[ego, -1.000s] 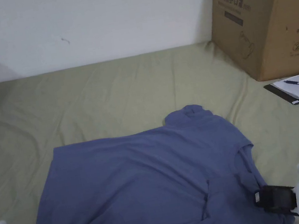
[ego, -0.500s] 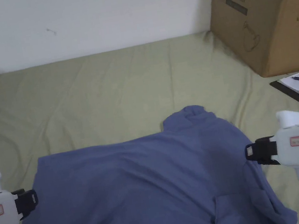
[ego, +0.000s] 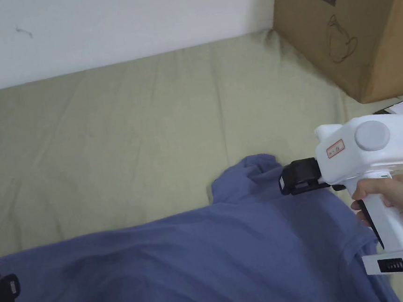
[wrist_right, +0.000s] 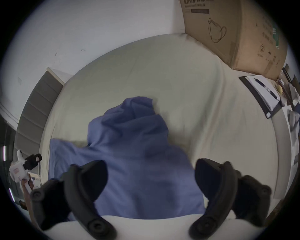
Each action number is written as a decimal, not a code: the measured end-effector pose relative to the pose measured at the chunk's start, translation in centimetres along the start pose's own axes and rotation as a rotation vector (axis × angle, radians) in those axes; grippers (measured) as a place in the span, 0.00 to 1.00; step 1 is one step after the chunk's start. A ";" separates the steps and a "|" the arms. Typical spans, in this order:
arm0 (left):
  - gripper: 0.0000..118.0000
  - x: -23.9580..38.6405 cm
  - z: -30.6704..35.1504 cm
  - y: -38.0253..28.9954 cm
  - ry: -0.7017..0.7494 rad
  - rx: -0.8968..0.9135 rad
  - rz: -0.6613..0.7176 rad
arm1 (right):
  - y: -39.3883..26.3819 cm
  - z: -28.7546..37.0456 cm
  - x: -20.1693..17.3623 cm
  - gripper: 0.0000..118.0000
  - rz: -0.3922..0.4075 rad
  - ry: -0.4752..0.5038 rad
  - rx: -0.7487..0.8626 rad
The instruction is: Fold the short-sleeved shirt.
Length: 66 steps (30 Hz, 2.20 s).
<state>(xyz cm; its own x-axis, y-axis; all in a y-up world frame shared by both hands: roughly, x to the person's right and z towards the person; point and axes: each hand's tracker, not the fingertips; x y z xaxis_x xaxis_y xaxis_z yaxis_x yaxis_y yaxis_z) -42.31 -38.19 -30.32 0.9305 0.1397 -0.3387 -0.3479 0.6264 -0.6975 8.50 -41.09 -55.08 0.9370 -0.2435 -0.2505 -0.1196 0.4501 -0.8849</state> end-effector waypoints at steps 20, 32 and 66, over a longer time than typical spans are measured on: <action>0.82 -3.7 -2.7 3.7 0.007 -0.057 0.069 | 1.0 -3.7 -0.7 0.03 0.006 0.021 -0.096; 0.94 -3.1 -12.6 5.1 0.045 -0.257 0.070 | 1.2 -4.0 -0.7 0.03 0.024 0.015 -0.107; 0.02 4.1 13.3 19.4 0.052 0.272 -0.144 | 11.2 22.3 -6.6 0.03 0.073 0.073 0.315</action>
<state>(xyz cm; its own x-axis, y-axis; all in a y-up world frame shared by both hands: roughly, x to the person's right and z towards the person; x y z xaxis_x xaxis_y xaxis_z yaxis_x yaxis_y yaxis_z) -43.73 -15.28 -36.86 0.9584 -0.0007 -0.2854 -0.1628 0.8202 -0.5485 8.30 -15.25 -54.58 0.9023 -0.2567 -0.3464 -0.0673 0.7097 -0.7013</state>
